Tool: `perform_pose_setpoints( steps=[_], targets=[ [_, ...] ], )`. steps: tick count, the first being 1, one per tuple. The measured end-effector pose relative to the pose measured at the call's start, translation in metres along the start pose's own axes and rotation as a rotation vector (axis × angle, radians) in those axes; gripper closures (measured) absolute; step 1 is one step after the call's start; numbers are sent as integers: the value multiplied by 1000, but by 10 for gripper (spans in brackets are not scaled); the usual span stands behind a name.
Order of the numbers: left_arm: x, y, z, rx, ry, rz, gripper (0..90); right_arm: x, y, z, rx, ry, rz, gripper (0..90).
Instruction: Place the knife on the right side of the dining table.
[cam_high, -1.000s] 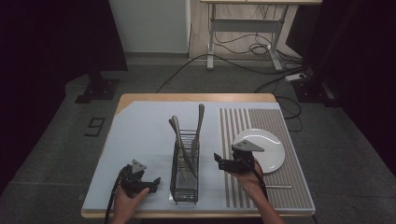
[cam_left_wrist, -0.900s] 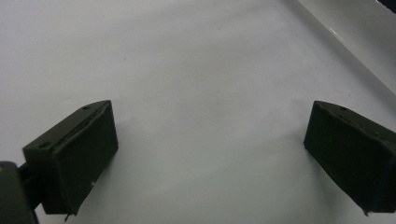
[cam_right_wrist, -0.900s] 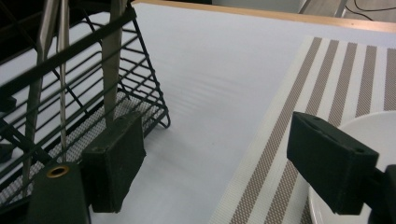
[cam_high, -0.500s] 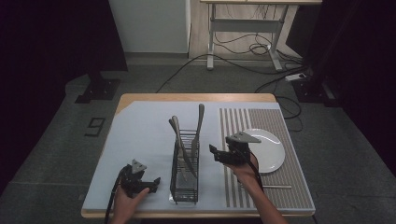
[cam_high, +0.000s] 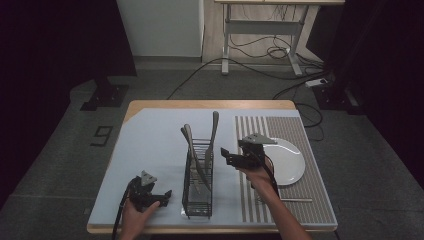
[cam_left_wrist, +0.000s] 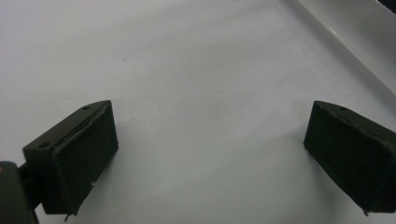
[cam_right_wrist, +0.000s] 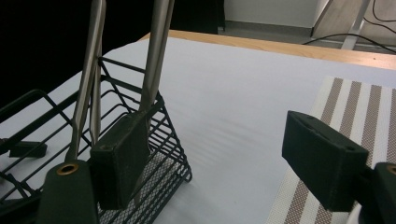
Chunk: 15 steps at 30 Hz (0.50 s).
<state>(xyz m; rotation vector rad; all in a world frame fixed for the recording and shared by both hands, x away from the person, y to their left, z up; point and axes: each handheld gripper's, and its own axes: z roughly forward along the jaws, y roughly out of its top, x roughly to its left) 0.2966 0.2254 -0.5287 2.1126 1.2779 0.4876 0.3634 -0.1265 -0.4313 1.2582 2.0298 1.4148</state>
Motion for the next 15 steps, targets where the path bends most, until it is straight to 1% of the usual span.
perform_pose_setpoints(
  steps=[4, 9, 12, 15],
  targets=[
    [0, 0, 0, 0, 0, 0, 23, 0, 3, 2, -11, 5, 9, 235],
    [0, 0, 0, 0, 0, 0, 23, -1, 7, 4, -17, 3, 10, 239],
    [0, 0, 0, 0, 0, 0, 22, 3, 7, 9, -12, 5, -11, 240],
    [0, 0, 0, -1, 0, -1, 22, 5, 8, 11, -12, 8, -14, 242]
  ],
)
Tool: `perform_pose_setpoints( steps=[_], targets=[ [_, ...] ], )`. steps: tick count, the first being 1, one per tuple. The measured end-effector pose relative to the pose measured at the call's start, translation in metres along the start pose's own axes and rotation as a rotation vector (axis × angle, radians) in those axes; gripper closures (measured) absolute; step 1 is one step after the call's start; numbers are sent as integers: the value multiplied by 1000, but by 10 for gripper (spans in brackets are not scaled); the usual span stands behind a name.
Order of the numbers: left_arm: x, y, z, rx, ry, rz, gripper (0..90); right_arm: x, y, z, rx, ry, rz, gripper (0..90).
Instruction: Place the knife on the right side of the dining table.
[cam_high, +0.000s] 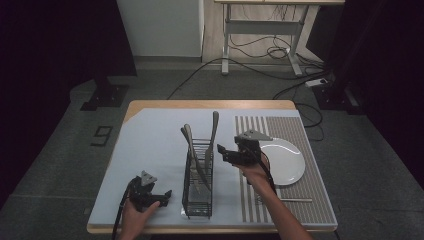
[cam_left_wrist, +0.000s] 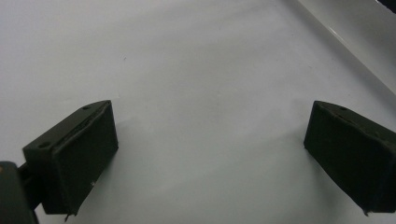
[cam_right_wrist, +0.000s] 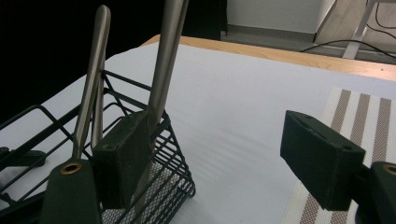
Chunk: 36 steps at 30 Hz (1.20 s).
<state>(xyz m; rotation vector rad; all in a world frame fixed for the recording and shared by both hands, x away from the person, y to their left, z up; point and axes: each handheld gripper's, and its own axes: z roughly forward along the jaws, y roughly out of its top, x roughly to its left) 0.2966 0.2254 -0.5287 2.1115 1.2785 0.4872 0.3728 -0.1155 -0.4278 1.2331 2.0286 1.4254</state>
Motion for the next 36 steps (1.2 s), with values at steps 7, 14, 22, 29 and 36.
perform_pose_setpoints(
  steps=[7, 14, 22, 29, 36],
  targets=[
    [0, 0, 0, 2, 0, 3, 23, 4, 8, 4, -13, 16, -20, 259],
    [0, 0, 0, 2, 0, 4, 23, 5, 15, 9, -33, 43, -14, 279],
    [0, 0, 0, 2, 0, 3, 23, 5, 24, 15, -42, 56, -26, 309],
    [0, 0, 0, 0, 0, 3, 22, 3, 31, 25, -52, 87, -33, 408],
    [0, 0, 0, 0, 0, 2, 22, 3, 37, 34, -51, 142, -37, 547]
  ],
)
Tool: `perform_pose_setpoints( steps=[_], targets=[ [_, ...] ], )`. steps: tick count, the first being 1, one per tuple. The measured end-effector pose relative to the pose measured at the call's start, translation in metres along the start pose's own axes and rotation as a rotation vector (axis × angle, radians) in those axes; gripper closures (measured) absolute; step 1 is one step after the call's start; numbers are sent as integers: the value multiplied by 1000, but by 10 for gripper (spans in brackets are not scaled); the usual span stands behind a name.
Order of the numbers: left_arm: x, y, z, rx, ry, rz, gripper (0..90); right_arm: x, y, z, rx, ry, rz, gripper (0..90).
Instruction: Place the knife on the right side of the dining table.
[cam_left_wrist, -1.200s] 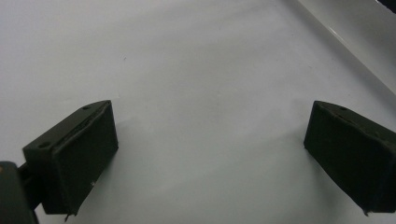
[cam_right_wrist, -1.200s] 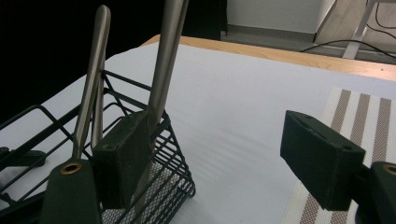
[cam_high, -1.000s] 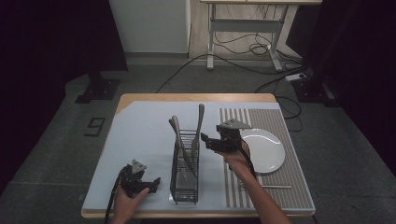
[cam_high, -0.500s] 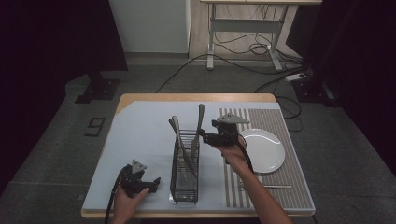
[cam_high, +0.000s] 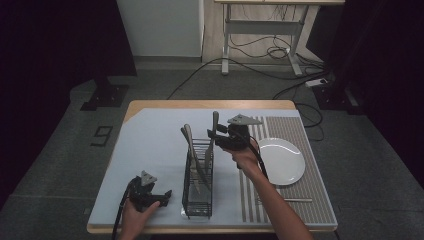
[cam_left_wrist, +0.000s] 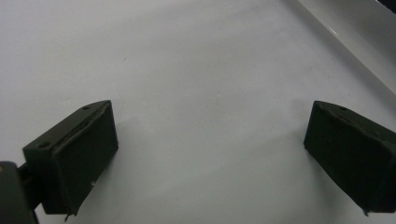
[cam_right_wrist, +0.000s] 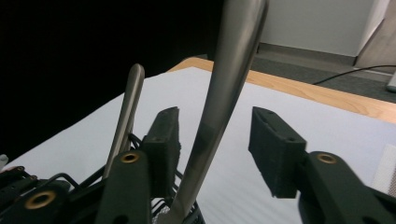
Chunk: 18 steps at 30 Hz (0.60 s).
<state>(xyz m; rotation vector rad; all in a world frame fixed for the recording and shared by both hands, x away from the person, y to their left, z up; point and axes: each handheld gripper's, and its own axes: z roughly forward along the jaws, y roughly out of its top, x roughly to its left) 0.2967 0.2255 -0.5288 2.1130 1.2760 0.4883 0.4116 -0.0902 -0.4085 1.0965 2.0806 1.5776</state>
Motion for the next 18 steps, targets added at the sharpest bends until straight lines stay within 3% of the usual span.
perform_pose_setpoints(
  steps=[4, 5, 8, 10, 18],
  targets=[
    [0, 0, 0, 0, 0, -1, 22, -6, 1, 1, -4, 20, 16, 600],
    [0, 0, 0, 0, -1, 0, 22, -10, 2, 1, -8, 59, 35, 643],
    [0, 0, 0, 1, -1, -1, 22, -10, 2, 2, -7, 72, 27, 685],
    [0, 0, 0, 0, -1, -1, 22, -8, 4, 2, 0, 90, 13, 759],
    [0, 0, 0, 0, 0, 0, 22, -5, 6, -5, 18, 98, 57, 802]
  ],
)
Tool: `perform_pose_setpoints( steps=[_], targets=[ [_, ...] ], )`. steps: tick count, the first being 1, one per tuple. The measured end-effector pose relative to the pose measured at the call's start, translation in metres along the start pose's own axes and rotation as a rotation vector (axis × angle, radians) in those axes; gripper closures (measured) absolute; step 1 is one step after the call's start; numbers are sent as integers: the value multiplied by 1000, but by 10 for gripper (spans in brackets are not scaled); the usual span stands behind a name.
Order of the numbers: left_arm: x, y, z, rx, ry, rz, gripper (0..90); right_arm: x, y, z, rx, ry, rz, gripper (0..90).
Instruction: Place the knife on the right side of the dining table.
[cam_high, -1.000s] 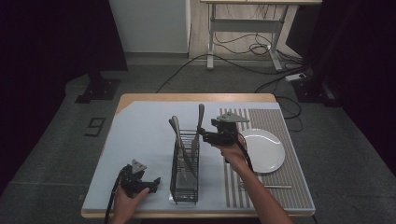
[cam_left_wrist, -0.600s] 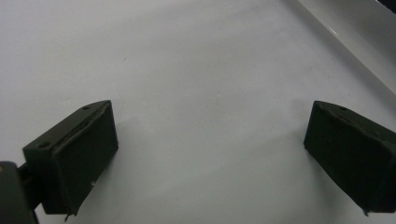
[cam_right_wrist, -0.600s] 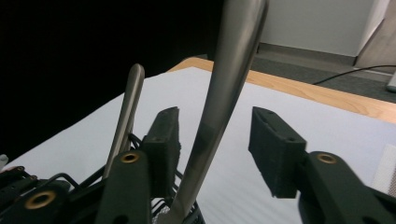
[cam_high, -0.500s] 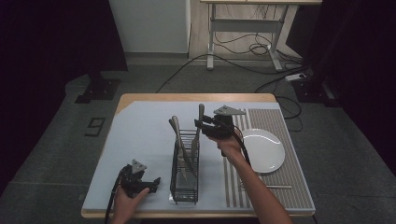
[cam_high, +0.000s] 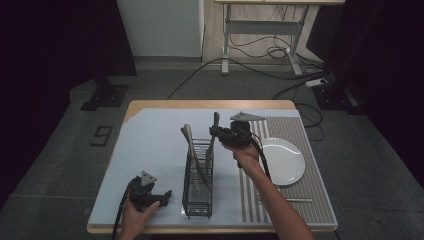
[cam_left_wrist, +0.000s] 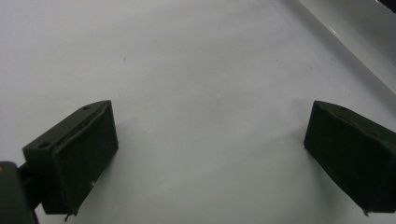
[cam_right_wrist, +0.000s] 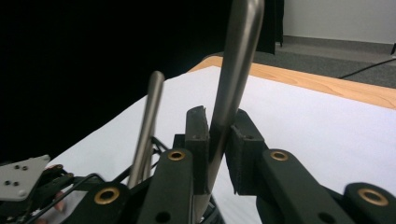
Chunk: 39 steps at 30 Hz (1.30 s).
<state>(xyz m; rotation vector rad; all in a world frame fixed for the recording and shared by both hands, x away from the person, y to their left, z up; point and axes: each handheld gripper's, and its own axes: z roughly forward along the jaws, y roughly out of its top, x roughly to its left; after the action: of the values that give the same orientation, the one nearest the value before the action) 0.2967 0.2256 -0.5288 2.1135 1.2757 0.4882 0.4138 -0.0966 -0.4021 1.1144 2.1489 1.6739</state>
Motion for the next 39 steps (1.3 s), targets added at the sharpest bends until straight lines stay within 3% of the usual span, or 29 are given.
perform_pose_setpoints(
  steps=[11, 16, 17, 19, 23, 31, 38, 39],
  targets=[
    [0, 0, 0, 1, 1, 1, 22, 19, -5, -21, -28, 39, -25, 831],
    [0, 0, 0, 3, 1, 1, 22, 21, -3, -27, -58, 31, -42, 833],
    [0, 0, 0, 3, 1, 2, 23, 20, -1, -32, -89, 31, -26, 834],
    [0, 0, 0, 1, 1, 1, 22, 19, 0, -35, -99, 29, -19, 834],
    [0, 0, 0, 1, 1, 1, 22, 12, 8, -56, -194, 39, 24, 834],
    [0, 0, 0, 2, 1, 1, 22, -7, 20, -91, -298, 79, 94, 835],
    [0, 0, 0, 2, 1, 1, 22, -22, 19, -107, -351, 108, 146, 838],
    [0, 0, 0, 2, 1, 1, 22, -24, 19, -108, -353, 87, 135, 838]
  ],
)
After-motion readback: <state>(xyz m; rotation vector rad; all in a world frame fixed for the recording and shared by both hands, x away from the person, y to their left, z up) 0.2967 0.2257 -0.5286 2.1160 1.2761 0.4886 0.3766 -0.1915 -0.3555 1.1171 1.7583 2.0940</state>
